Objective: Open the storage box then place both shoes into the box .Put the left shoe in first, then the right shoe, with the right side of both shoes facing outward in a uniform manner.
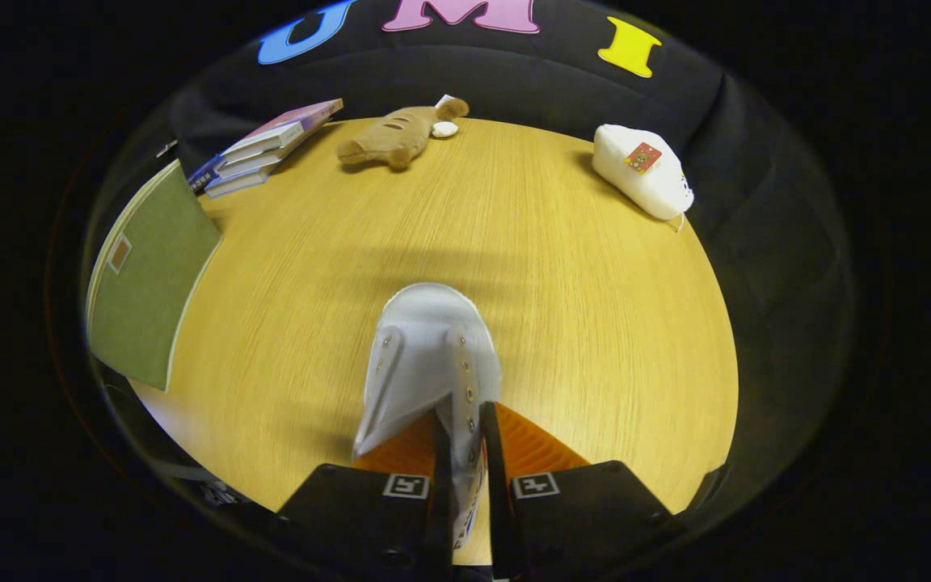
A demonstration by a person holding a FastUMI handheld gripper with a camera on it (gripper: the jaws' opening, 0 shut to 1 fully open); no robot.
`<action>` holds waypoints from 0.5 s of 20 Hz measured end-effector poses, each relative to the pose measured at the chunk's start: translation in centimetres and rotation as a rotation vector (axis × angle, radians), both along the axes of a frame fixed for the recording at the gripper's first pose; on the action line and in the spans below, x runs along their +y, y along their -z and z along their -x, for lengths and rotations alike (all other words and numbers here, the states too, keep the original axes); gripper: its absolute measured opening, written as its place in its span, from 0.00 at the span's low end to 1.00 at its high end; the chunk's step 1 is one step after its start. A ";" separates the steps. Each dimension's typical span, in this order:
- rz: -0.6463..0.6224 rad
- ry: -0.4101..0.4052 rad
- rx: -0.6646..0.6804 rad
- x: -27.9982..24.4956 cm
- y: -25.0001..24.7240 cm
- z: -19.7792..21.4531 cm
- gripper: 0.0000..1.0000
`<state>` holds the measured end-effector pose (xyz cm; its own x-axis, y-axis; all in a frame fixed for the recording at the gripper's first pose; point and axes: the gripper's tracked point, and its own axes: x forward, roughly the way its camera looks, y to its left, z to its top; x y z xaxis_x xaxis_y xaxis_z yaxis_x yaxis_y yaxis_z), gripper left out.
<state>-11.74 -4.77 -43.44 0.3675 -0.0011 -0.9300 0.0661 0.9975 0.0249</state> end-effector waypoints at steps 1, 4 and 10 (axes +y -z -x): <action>-0.011 0.016 0.007 0.2 0.2 0.1 0.08; -0.070 0.103 0.036 0.9 -0.5 0.3 0.05; -0.171 0.215 -0.011 2.2 -6.9 -1.5 0.05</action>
<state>-10.25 -2.55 -36.57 0.3857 0.0762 -0.9195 0.2744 0.9420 0.1932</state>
